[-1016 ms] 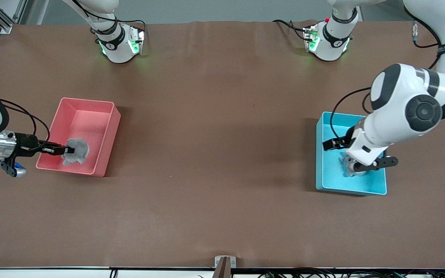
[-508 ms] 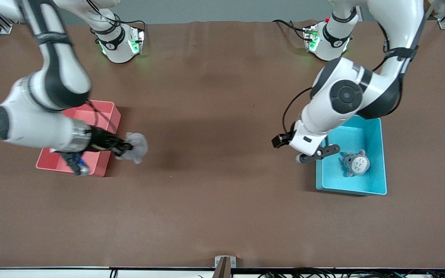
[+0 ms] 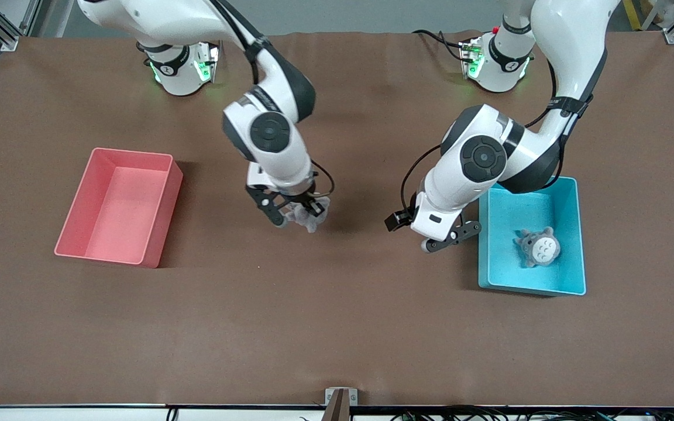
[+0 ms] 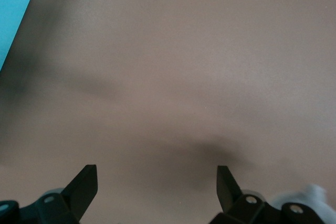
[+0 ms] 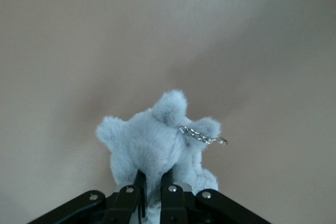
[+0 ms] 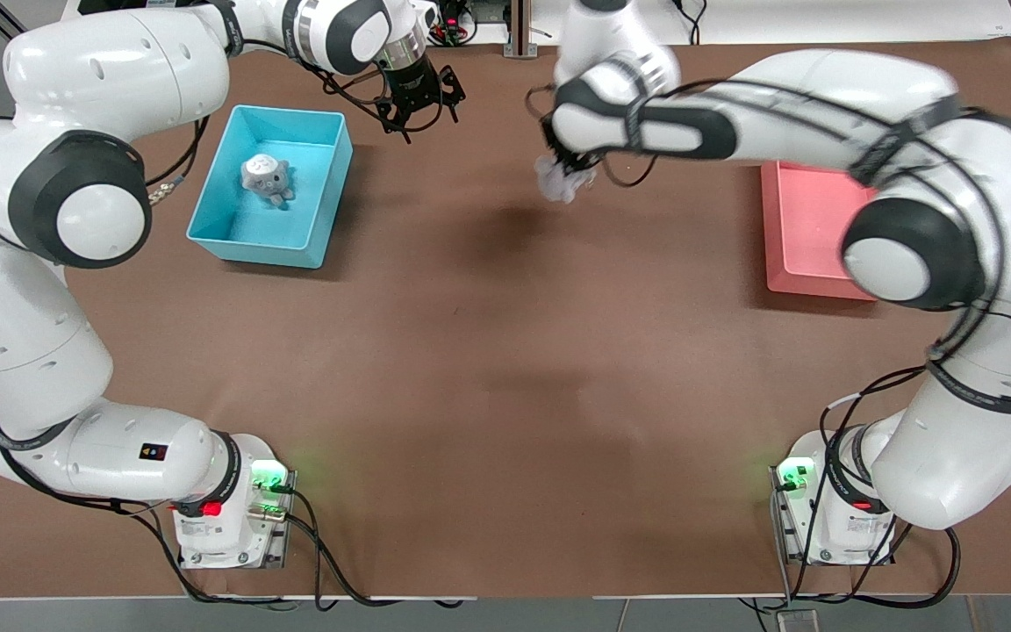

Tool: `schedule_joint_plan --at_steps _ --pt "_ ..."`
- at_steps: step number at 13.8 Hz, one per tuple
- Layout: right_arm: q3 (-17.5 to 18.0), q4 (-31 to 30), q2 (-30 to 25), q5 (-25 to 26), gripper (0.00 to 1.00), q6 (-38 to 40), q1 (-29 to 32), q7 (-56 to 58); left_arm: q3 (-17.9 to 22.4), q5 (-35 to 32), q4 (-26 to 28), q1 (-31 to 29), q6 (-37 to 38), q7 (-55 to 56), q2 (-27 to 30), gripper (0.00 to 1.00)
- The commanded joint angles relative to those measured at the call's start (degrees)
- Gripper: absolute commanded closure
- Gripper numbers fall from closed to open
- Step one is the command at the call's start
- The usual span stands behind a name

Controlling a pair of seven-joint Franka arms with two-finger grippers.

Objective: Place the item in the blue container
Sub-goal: 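Release the plush with the right gripper while the left gripper grasps it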

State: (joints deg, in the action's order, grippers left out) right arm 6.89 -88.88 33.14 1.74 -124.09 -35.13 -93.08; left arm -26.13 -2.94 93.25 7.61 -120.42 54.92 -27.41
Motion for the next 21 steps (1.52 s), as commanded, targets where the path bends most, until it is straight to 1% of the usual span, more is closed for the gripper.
schedule_joint_plan --at_steps 1,3,4,5,6,10,12,13,14,16,17,21 --pt "-0.91 5.56 7.19 5.01 1.0 -2.98 -3.18 -8.31 -0.15 0.48 -0.88 0.03 -0.17 0.54 -1.07 0.0" --pt "-1.0 5.56 9.74 7.74 0.99 -6.59 -4.59 -12.1 -0.15 0.57 -0.88 0.12 -0.86 0.97 -1.95 0.0" --pt "-1.0 5.56 10.54 9.4 0.91 -6.78 -4.86 -12.73 -0.15 0.48 -0.88 0.29 -2.0 1.93 -2.39 0.0" --pt "-1.0 5.56 10.72 9.86 0.54 -6.78 -4.86 -12.74 -0.15 0.48 -0.88 0.56 -2.45 2.03 -2.48 0.0" --pt "-1.0 5.47 10.81 9.86 0.01 -6.78 -4.86 -12.91 -0.15 0.48 -0.88 0.65 -2.45 2.03 -3.0 0.0" --pt "-1.0 6.69 9.67 9.6 0.0 -6.17 -3.11 -11.34 -0.15 0.66 -0.88 0.56 -3.06 4.04 -3.88 0.0" --pt "-0.39 6.88 8.27 9.07 0.0 -5.47 0.22 -6.61 -0.15 1.0 -0.79 0.82 -5.78 7.02 -5.02 0.0" --pt "-0.21 6.79 6.43 8.9 0.0 -3.11 1.63 -3.36 -0.15 1.01 -0.88 1.96 -7.7 9.39 -6.07 0.0" --pt "-0.13 6.79 5.02 7.85 0.0 -0.39 3.99 0.93 -0.15 1.09 -0.88 3.1 -10.16 11.59 -7.3 0.0" --pt "-0.47 6.44 1.25 1.46 0.0 2.78 8.03 12.95 -0.15 0.75 -0.96 5.64 -15.17 16.86 -9.76 0.0" --pt "-0.48 6.18 -0.34 -0.06 0.0 5.76 10.49 19.02 0.11 0.57 -1.49 7.14 -17.37 19.15 -10.9 0.0" --pt "-0.48 6.09 -6.84 -0.25 0.0 19.03 20.78 45.9 1.07 0.48 -5.88 13.38 -24.14 26.01 -17.67 0.0"
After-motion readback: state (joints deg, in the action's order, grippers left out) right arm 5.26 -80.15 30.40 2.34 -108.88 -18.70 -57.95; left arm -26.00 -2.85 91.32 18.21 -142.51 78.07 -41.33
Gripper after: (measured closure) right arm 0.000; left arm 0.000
